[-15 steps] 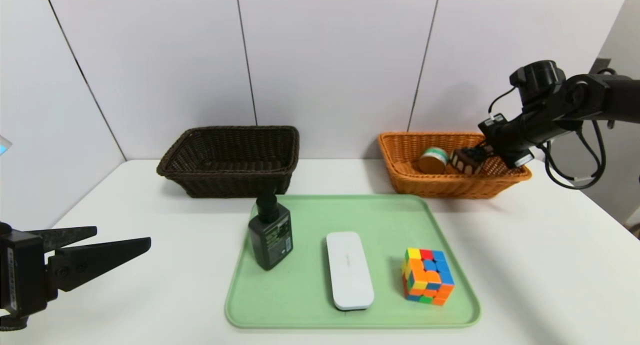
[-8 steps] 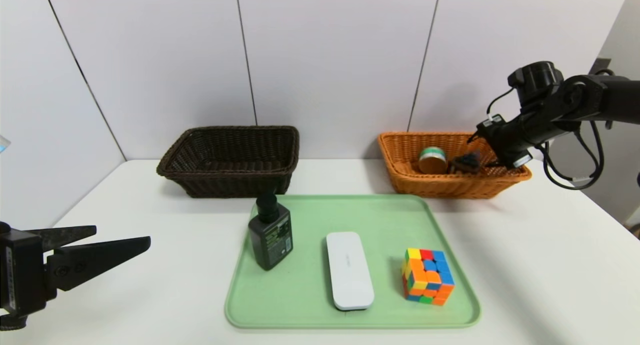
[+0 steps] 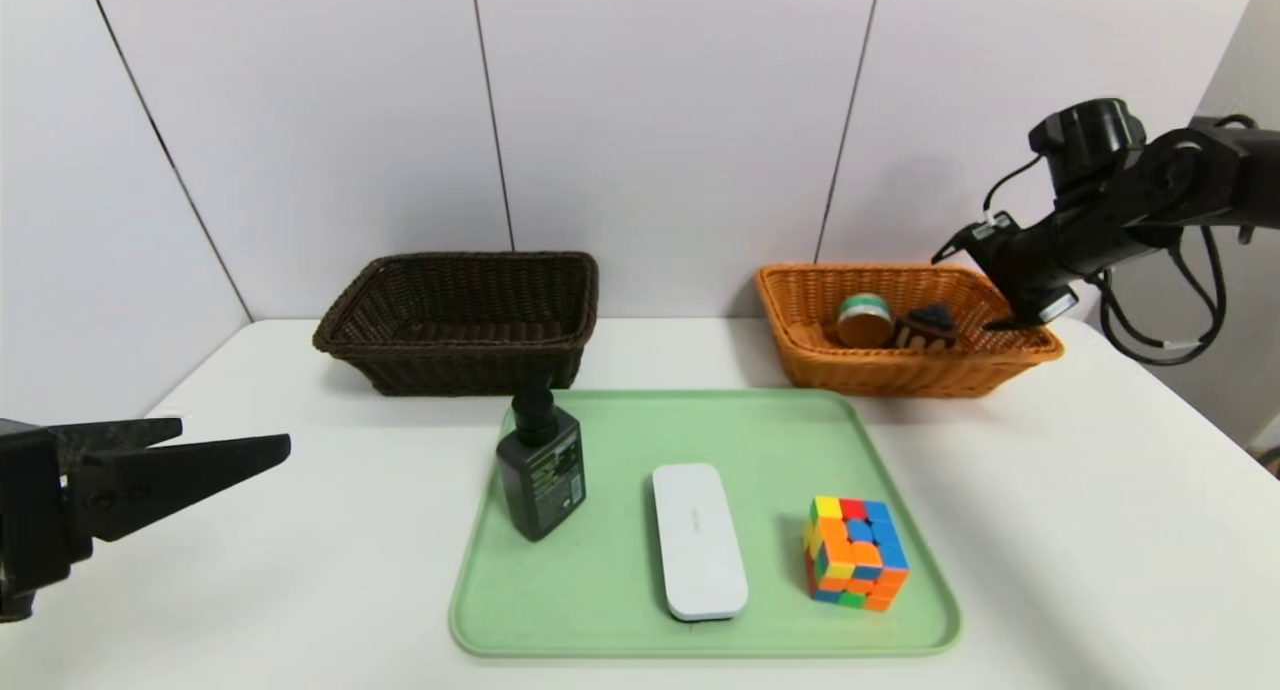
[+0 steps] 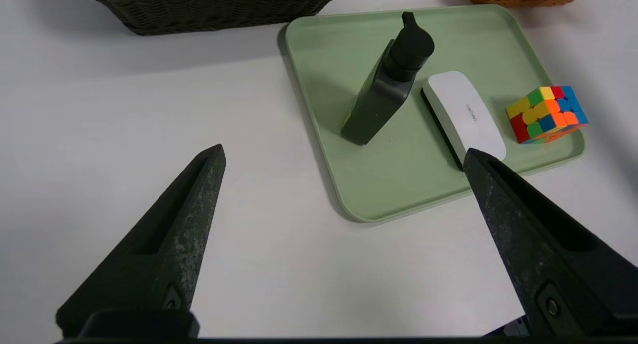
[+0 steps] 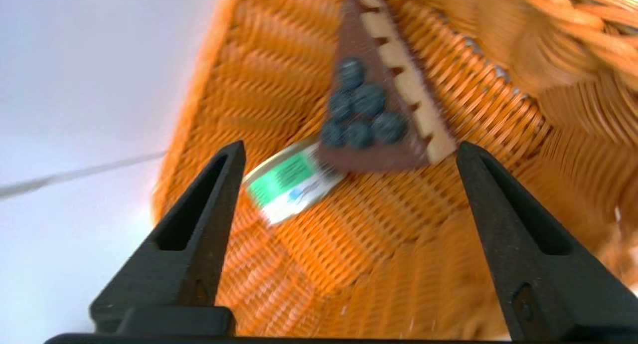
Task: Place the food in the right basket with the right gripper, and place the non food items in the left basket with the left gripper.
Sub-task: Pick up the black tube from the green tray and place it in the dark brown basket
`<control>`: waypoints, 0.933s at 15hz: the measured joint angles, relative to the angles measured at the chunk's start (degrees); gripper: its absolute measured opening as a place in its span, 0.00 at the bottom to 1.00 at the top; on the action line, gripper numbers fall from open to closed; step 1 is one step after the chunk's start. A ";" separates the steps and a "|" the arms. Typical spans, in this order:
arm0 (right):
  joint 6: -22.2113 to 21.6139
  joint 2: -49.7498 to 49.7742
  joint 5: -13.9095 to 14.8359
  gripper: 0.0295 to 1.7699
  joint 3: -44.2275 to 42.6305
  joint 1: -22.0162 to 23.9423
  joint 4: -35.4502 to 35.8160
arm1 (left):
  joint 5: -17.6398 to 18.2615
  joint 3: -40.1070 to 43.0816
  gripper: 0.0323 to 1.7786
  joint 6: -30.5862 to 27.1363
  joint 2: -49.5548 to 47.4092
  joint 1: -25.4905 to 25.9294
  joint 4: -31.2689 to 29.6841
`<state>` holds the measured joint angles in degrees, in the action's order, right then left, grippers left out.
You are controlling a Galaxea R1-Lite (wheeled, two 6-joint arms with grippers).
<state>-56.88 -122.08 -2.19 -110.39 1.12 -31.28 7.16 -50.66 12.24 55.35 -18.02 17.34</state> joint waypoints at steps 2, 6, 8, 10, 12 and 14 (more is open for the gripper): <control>3.68 3.52 0.33 0.86 0.51 -1.94 -1.33 | -0.27 -1.26 0.95 -0.12 0.35 0.00 0.09; 15.52 11.67 4.53 0.90 1.57 -6.57 -4.77 | -0.63 -1.76 0.95 -0.45 0.39 0.00 0.13; 21.30 15.58 5.00 0.92 2.62 -8.83 -6.91 | -0.66 -1.76 0.95 -0.45 0.35 0.00 0.22; 25.16 19.15 5.72 0.93 3.77 -11.26 -9.35 | -0.63 -1.34 0.95 -0.45 0.06 0.00 0.63; 29.35 22.65 8.45 0.94 5.68 -14.46 -10.64 | -0.62 -1.21 0.95 -0.45 -0.57 0.00 2.67; 32.96 25.88 11.01 0.94 9.12 -17.96 -10.69 | -0.60 -1.07 0.95 -0.52 -1.44 0.00 3.63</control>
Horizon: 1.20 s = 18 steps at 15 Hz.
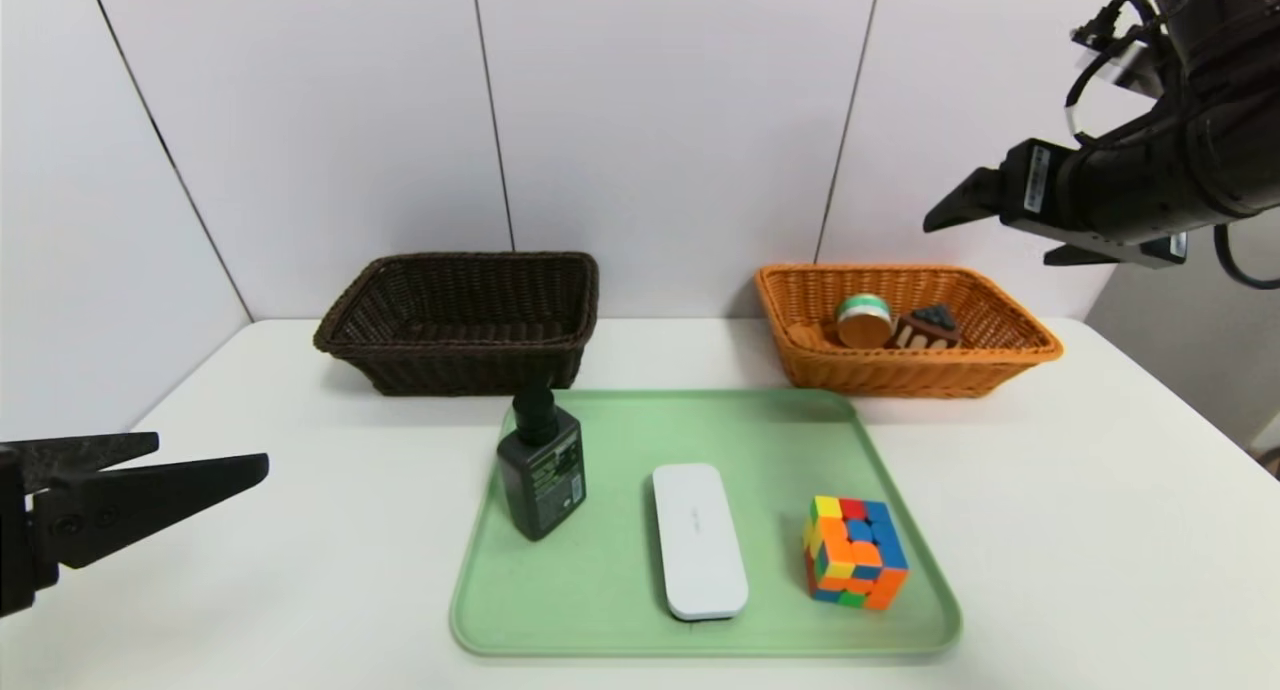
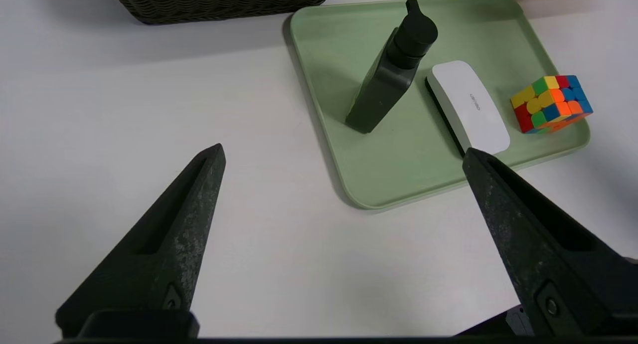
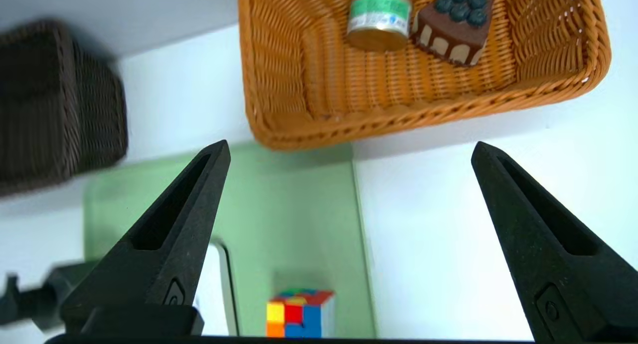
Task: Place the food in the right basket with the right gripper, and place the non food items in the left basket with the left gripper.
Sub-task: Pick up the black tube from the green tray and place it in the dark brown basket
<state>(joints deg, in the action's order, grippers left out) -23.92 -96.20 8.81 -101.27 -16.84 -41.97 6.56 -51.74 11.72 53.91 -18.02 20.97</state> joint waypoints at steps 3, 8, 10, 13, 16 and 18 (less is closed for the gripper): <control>2.39 4.33 3.45 0.95 5.84 -6.25 0.20 | 0.00 0.78 0.95 -0.01 -1.35 0.00 0.02; 1.95 8.50 7.80 0.96 13.67 -10.81 0.33 | 0.07 0.15 0.95 0.02 -1.56 -0.30 2.97; 1.71 10.56 9.31 0.96 18.30 -12.63 0.60 | 0.05 -0.68 0.95 0.02 -0.38 -0.41 2.84; 1.71 15.02 12.68 0.96 27.32 -14.51 4.29 | -0.48 -1.05 0.95 0.13 1.85 -2.32 2.54; 1.93 21.00 13.68 0.96 35.32 -13.18 11.79 | -0.48 4.45 0.95 0.32 3.01 -6.90 -3.80; 1.87 24.45 13.75 0.96 37.57 -11.06 13.73 | -0.33 13.70 0.95 -0.95 3.58 -9.16 -14.88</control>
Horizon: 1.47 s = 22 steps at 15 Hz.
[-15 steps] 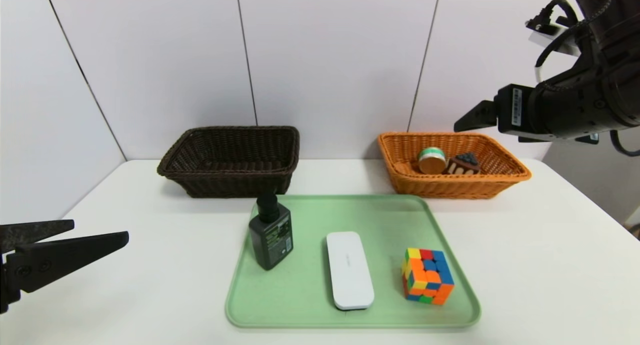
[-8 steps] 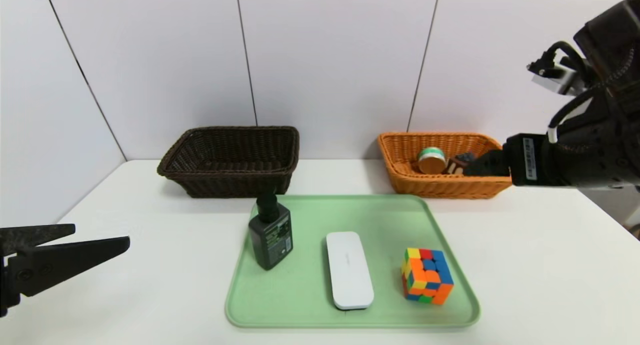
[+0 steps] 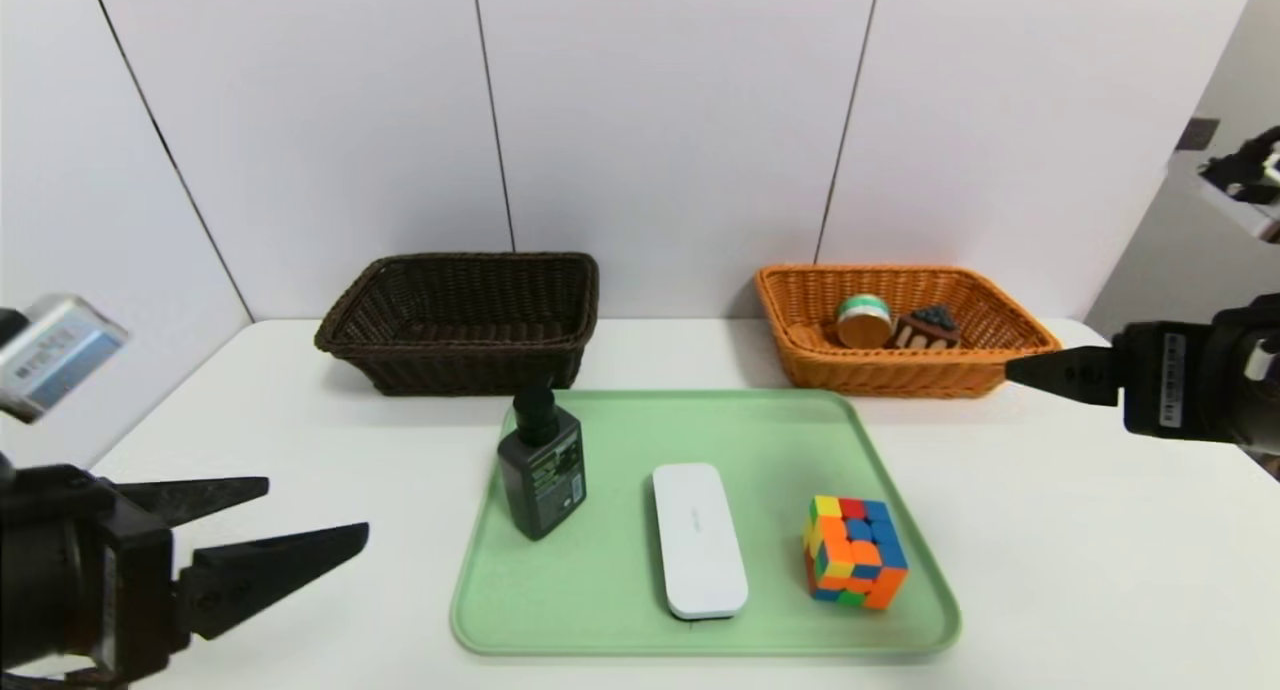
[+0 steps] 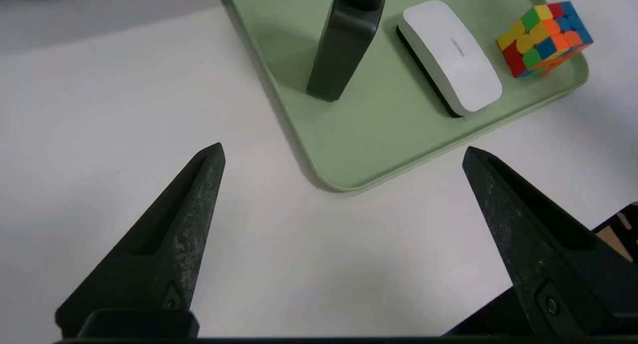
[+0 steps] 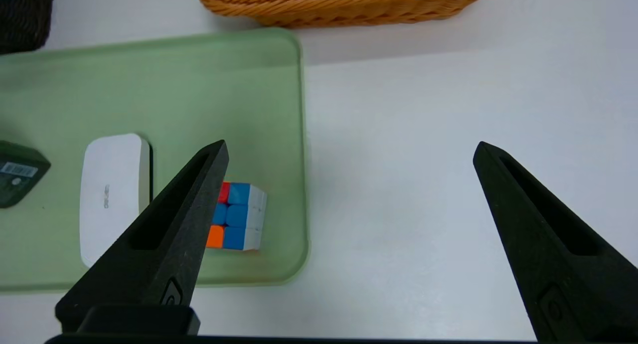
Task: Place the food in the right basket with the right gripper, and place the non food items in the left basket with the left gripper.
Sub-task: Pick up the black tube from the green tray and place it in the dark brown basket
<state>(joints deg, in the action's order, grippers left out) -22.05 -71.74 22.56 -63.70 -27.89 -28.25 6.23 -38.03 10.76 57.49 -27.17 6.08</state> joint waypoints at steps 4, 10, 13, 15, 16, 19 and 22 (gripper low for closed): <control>-0.29 5.68 -0.49 0.96 5.21 2.73 3.33 | 2.76 16.68 0.95 -2.36 5.52 -2.21 -28.62; -2.67 9.07 -3.13 0.96 8.55 6.97 8.13 | 4.63 22.52 0.95 -8.09 21.86 -2.47 -50.52; -3.61 9.56 -5.38 0.96 8.70 8.68 8.16 | 4.68 25.80 0.95 -11.34 29.68 -2.36 -62.34; -4.53 9.70 -7.38 0.96 8.79 9.95 8.24 | 4.74 28.20 0.95 -13.07 34.07 -2.34 -70.30; -5.10 9.70 -7.98 0.96 8.98 10.25 8.19 | 4.79 28.81 0.95 -13.51 35.62 -2.34 -73.36; -5.29 9.70 -8.33 0.96 9.46 10.48 8.24 | 4.79 29.25 0.95 -13.81 38.05 -2.36 -75.51; -5.25 9.70 -8.33 0.96 9.56 10.51 8.24 | 4.79 28.78 0.95 -13.98 38.73 -2.36 -75.53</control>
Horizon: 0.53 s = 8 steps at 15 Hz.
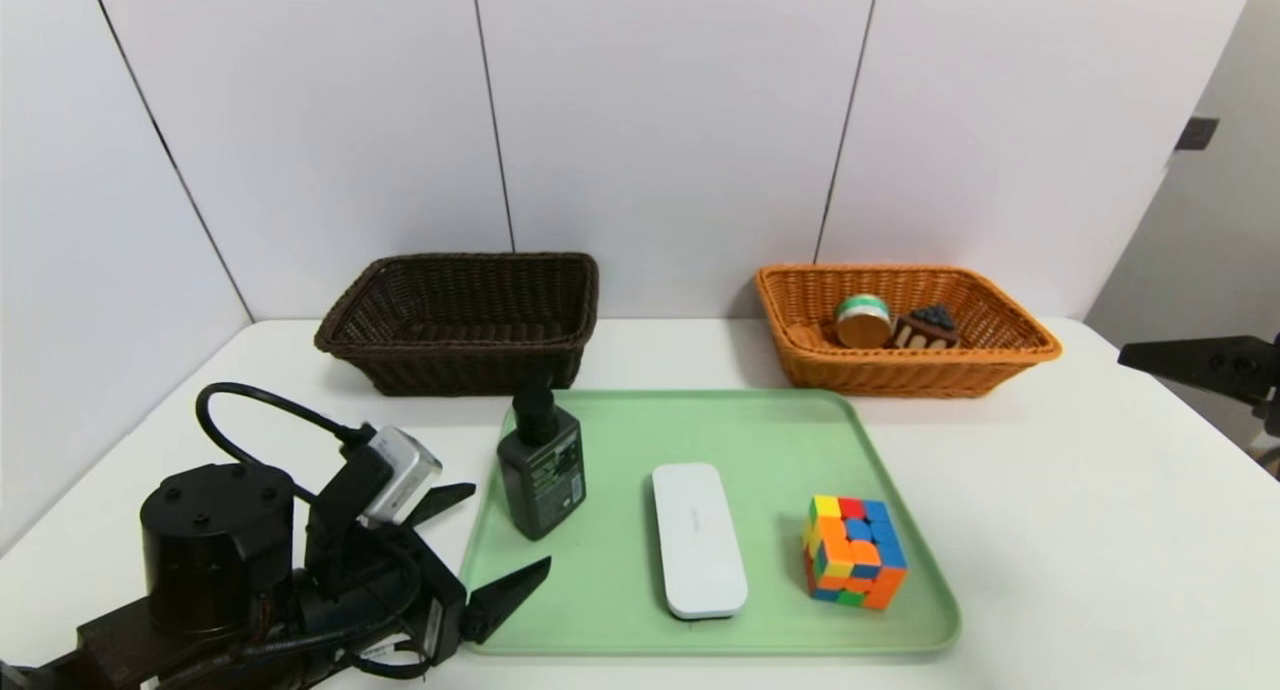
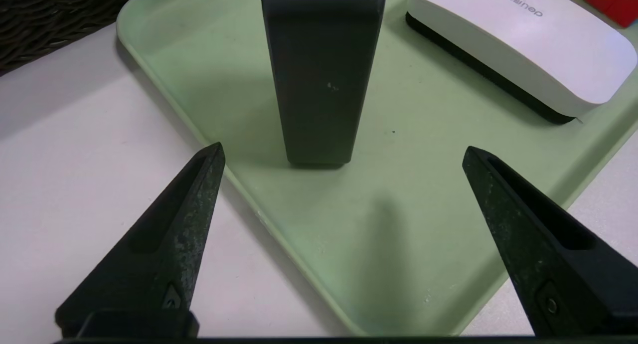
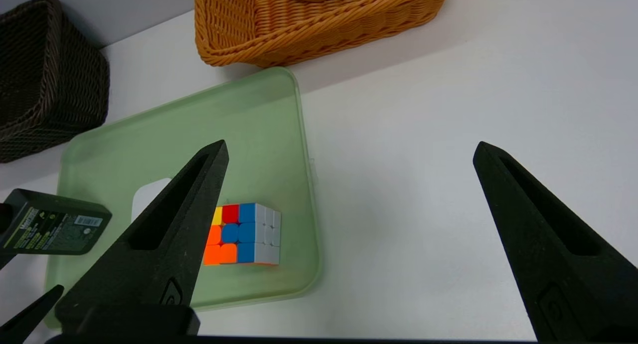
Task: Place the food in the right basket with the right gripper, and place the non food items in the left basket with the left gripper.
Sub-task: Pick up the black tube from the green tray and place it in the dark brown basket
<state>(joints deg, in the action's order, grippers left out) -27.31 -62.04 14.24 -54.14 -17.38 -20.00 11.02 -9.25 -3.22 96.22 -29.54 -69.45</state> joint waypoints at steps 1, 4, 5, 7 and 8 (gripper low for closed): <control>0.02 0.00 0.01 0.96 0.00 0.00 -0.02 | 0.00 -0.63 0.95 -0.05 0.11 0.00 -0.01; -0.02 -0.02 0.01 0.96 0.00 0.00 -0.02 | 0.00 -2.76 0.95 -1.38 0.30 0.00 -0.01; -0.04 -0.04 0.01 0.96 0.00 0.02 -0.02 | 0.00 -3.54 0.95 -1.35 0.46 0.00 -0.01; -0.04 -0.13 0.00 0.96 0.10 0.02 -0.02 | 0.00 -5.13 0.95 -1.27 0.91 0.00 -0.01; -0.04 -0.17 0.00 0.96 0.23 0.02 -0.05 | 0.00 -6.01 0.95 -1.11 1.29 0.00 -0.04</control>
<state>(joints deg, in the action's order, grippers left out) -27.34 -62.21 14.24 -53.91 -17.36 -20.05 11.02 -15.26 -4.33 97.51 -29.54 -69.49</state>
